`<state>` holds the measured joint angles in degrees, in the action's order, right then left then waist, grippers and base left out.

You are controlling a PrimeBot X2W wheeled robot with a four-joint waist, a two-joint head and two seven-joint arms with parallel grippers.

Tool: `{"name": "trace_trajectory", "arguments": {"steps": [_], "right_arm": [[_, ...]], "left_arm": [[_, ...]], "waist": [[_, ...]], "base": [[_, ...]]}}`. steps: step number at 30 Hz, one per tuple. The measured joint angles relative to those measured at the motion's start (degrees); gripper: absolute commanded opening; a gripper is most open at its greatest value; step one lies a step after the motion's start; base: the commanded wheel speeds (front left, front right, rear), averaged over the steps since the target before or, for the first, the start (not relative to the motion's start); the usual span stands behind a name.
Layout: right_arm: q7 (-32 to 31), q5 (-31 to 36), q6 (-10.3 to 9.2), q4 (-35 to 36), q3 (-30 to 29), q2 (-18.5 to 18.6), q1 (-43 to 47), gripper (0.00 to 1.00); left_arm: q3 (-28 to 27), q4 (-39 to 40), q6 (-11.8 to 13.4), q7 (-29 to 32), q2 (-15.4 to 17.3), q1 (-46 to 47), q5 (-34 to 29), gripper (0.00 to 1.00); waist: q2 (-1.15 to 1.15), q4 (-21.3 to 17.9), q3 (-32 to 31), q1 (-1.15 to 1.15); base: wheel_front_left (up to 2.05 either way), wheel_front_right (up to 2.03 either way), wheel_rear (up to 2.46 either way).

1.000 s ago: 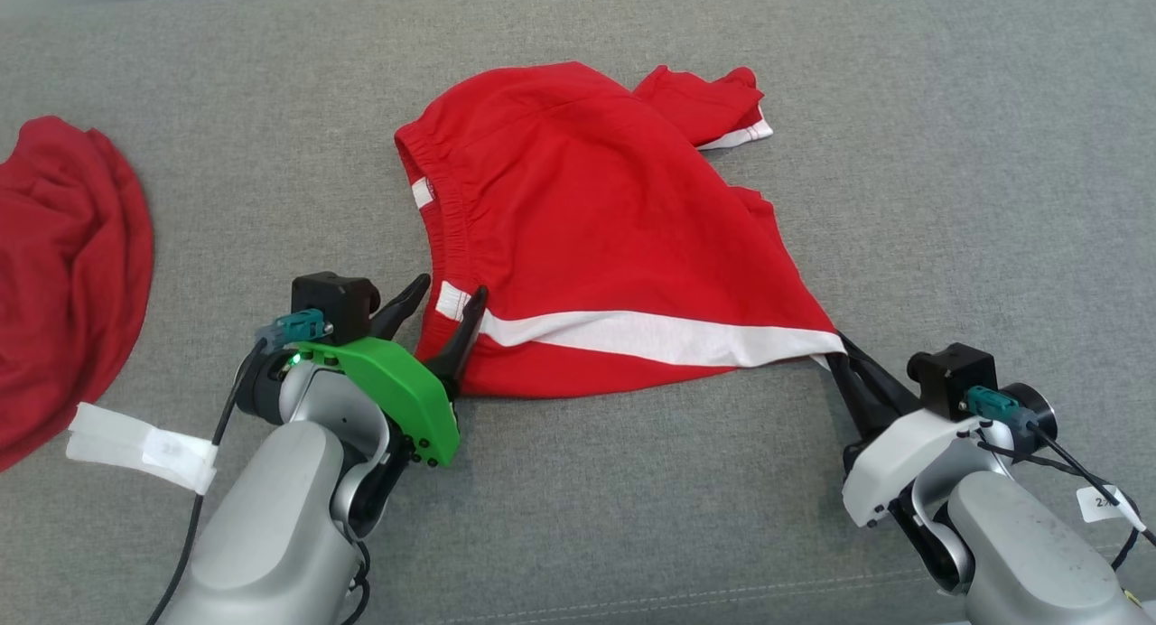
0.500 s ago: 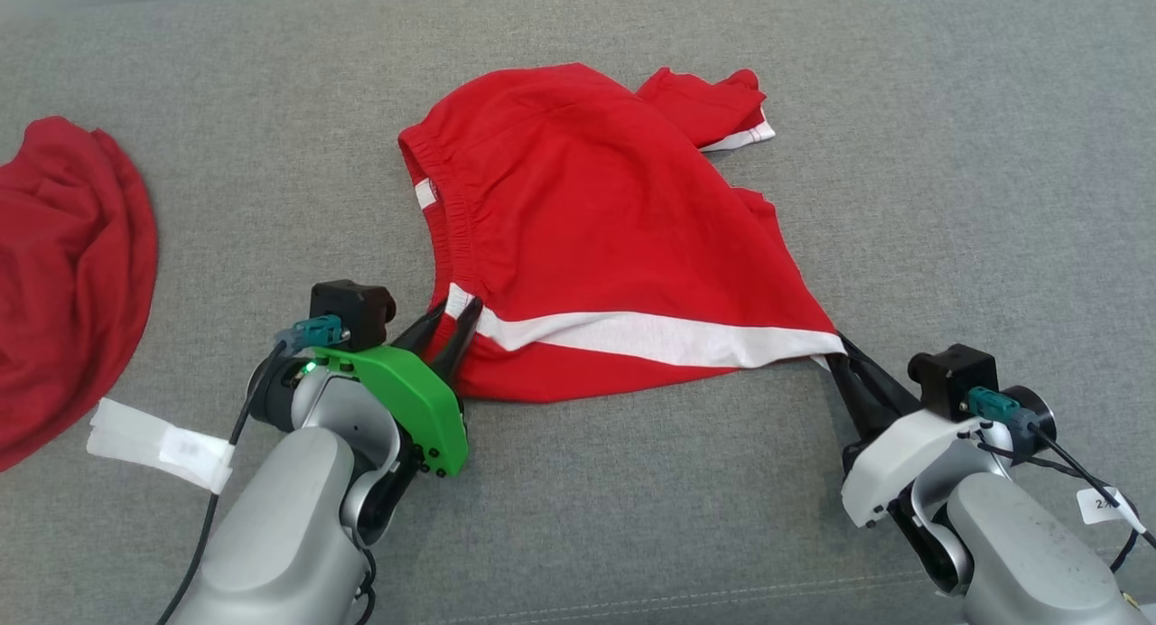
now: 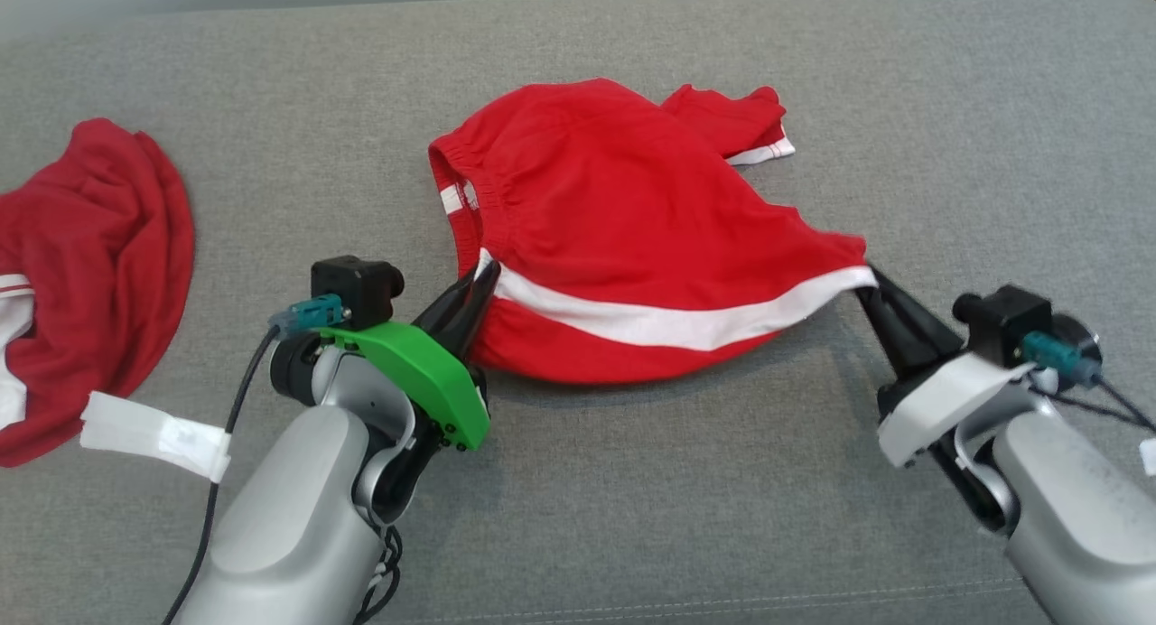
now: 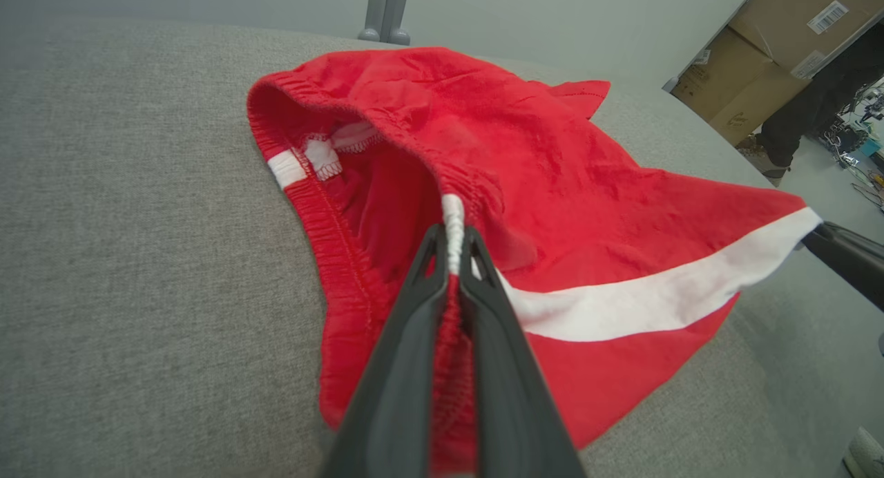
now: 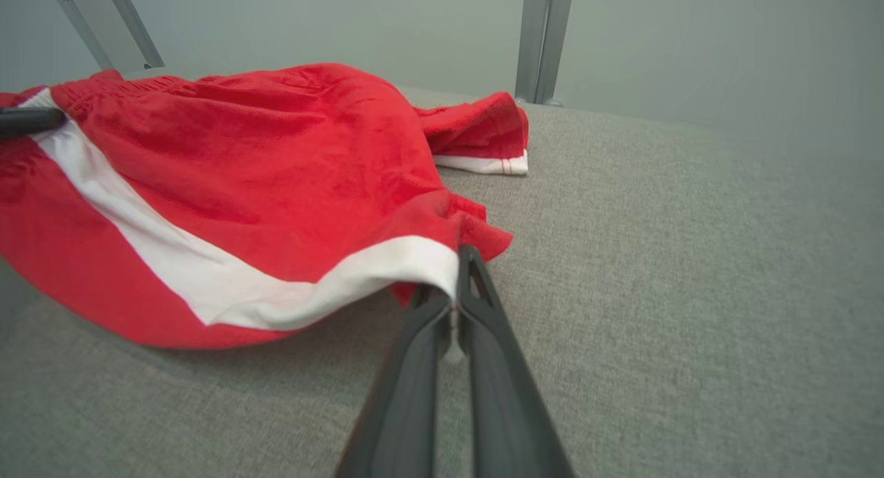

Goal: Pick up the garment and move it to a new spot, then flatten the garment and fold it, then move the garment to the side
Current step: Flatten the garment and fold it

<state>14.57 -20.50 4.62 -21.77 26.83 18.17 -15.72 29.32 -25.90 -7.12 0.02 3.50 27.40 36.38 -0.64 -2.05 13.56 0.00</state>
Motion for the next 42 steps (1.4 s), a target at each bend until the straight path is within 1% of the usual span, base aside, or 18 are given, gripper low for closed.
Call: {"name": "trace_trajectory", "arguments": {"steps": [4,5,9,12,15,16,18,19,20,21,25,29,32,33,34,38,40,42], "right_arm": [[-0.1,-0.1,1.92,3.7,-0.1,4.1,-4.3,0.00],[-0.8,-0.4,2.12,4.8,0.1,5.2,-4.9,0.00],[-6.4,-2.3,2.76,8.7,1.5,8.9,-6.7,0.00],[-10.8,-5.8,2.92,12.7,2.2,11.4,-7.0,0.00],[-14.4,-12.2,2.87,18.1,3.8,12.9,-7.0,0.00],[-15.8,-14.6,2.87,20.6,5.0,13.6,-6.9,0.00],[-18.0,-19.0,2.89,25.1,5.4,15.4,-5.8,0.00],[-19.1,-21.2,2.88,26.9,5.3,16.6,-5.2,0.00],[-21.4,-26.0,2.87,30.7,4.4,19.0,-3.7,0.00],[-22.2,-27.9,2.87,32.4,3.9,20.0,-3.1,0.00],[-26.3,-35.6,2.87,38.6,1.0,23.7,-0.4,0.00],[-29.5,-41.3,2.85,44.4,-0.5,25.6,1.9,0.00],[-30.3,-46.0,2.85,49.8,-3.1,26.8,2.3,0.00],[-30.4,-47.1,2.85,51.3,-4.3,27.3,2.3,0.00],[-30.4,-47.1,2.85,51.3,-4.3,27.3,2.3,0.00],[-30.8,-53.1,2.81,58.2,-9.1,28.8,2.3,0.00],[-30.9,-55.8,1.85,60.0,-11.4,29.0,2.1,0.00],[-31.5,-57.6,0.56,59.8,-13.1,29.4,2.0,0.00]], "left_arm": [[-1.1,3.0,0.0,-0.8,-0.2,1.8,2.8,0.00],[-1.5,3.9,0.0,-0.8,-0.2,2.7,3.2,0.00],[-2.9,7.5,0.0,-0.8,0.5,6.9,5.0,0.00],[-3.6,10.3,0.0,0.2,1.6,8.2,7.1,0.00],[-5.0,12.4,0.0,1.6,1.9,8.2,10.7,0.00],[-5.2,13.1,0.0,2.4,2.2,8.2,11.8,0.00],[-5.4,14.5,0.0,3.8,2.9,8.2,13.6,0.00],[-5.6,15.3,0.0,4.7,2.9,8.1,15.0,0.00],[-5.9,16.5,0.0,6.4,2.9,8.0,17.4,0.00],[-6.1,17.0,0.0,7.2,3.1,7.8,17.7,0.00],[-7.2,19.2,0.0,10.5,5.2,6.7,20.0,0.00],[-9.2,23.0,0.2,14.2,8.2,4.8,22.7,0.00],[-10.8,27.2,1.5,17.9,10.6,3.9,25.2,0.00],[-11.0,28.5,1.9,19.1,11.0,3.8,26.4,0.00],[-11.0,28.5,1.9,19.1,11.0,3.8,26.4,0.00],[-12.1,34.5,4.3,24.3,13.1,3.8,28.9,0.00],[-13.1,36.9,5.7,26.6,14.3,4.5,30.8,0.00],[-14.1,38.4,7.2,28.5,15.0,5.7,31.7,0.00]], "waist": [[0.00,1.2,-1.7,0.00],[0.00,1.6,-2.2,0.00],[0.00,3.3,-3.8,0.00],[0.00,4.4,-5.2,0.00],[0.00,5.3,-6.7,0.00],[0.00,5.6,-7.2,0.00],[0.00,6.1,-8.2,0.00],[0.00,6.4,-8.6,0.00],[0.00,7.0,-9.5,0.00],[0.00,7.3,-9.9,0.00],[0.00,8.2,-11.5,0.00],[0.00,8.4,-12.8,0.00],[0.00,7.8,-13.2,0.00],[0.00,7.5,-13.2,0.00],[0.00,7.5,-13.2,0.00],[0.00,6.4,-12.5,0.00],[0.00,6.1,-11.7,0.00],[0.00,5.8,-10.7,0.00]], "base": [[0.00,0.00,0.00],[0.00,0.00,0.00],[0.00,0.00,0.00],[0.00,0.00,0.00],[0.00,0.00,0.00],[0.00,0.00,0.00],[0.00,0.00,0.00],[0.00,0.00,0.00],[0.00,0.00,0.00],[0.00,0.00,0.00],[0.00,0.00,0.00],[0.00,0.00,0.00],[0.00,0.00,0.00],[0.00,0.00,0.00],[0.00,0.00,0.00],[0.00,0.00,0.00],[0.00,0.00,0.00],[0.00,0.00,0.00]]}}
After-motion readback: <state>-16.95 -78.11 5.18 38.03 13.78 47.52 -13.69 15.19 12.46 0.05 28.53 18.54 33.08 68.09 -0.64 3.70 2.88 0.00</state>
